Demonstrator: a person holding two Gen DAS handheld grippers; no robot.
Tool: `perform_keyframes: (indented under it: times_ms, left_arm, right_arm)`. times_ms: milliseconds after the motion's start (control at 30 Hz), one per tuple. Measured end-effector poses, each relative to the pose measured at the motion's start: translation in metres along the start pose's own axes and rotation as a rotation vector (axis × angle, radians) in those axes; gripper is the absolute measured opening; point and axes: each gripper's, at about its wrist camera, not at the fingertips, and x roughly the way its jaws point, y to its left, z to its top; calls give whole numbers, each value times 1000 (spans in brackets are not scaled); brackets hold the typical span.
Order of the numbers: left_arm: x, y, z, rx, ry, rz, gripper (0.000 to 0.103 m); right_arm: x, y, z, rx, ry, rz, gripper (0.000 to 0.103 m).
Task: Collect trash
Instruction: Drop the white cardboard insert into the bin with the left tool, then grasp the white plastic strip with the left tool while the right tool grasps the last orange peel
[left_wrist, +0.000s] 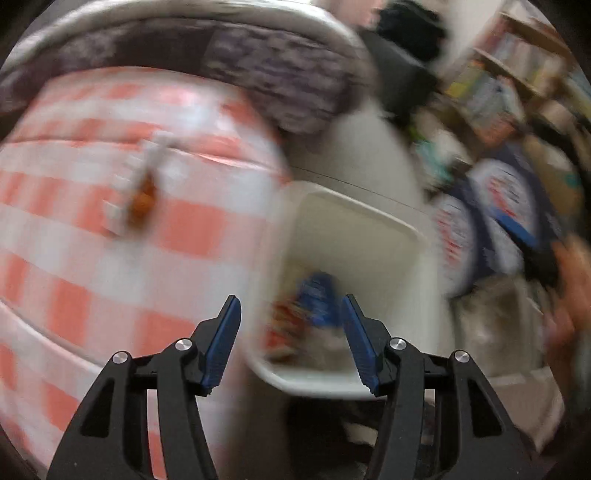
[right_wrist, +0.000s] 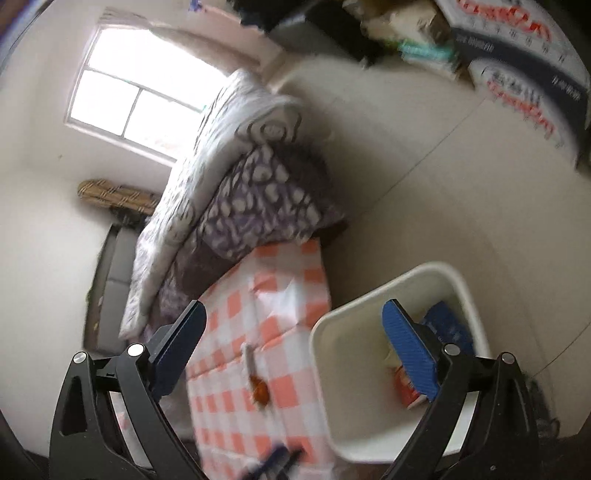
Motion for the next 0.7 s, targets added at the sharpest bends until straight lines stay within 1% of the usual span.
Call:
perform_keyframes:
  times_ms: [100,133,167,233,333,433,500,533,567,600,633,700]
  left_arm:
    - [11,30,39,-17,0,145,56]
    - [19,44,56,-43,3,203,56]
    - [24,50,66,-62,9,218,56]
    - [43,65,90,-118,39,225,56]
    - [72,78,108,-177,75,235,56]
    - [101,84,120,-198,116,275,56]
    - [108,85,125,-193,118,302,54]
    - [106,90,127,-198,110,310,46]
    - [103,95,128,-212,111,302,41]
    - [100,102,127,-231,113,289,25]
    - [94,112,123,-251,119,284,18]
    - [80,132,107,-289,131,294,17]
  right_arm:
    - [7,7,-5,-2,33,17,92]
    - [10,10,-6,-3,45,26,92]
    - [12,13,-8,-1,52,37,92]
    - [18,22,-11,-17,71,51,92]
    - [27,37,-18,-69,109,64,92]
    - [35,48,-24,-100,132,63,92]
    - [40,52,-27,-108,152,68,93]
    - [44,54,-29,-114,166,70,93]
    - [46,56,-31,-120,175,69,93]
    - [50,59,-33,-132,183,62,93]
    - [52,60,-36,-141,186,55,93]
    - [58,65,-42,-164,198,41,93]
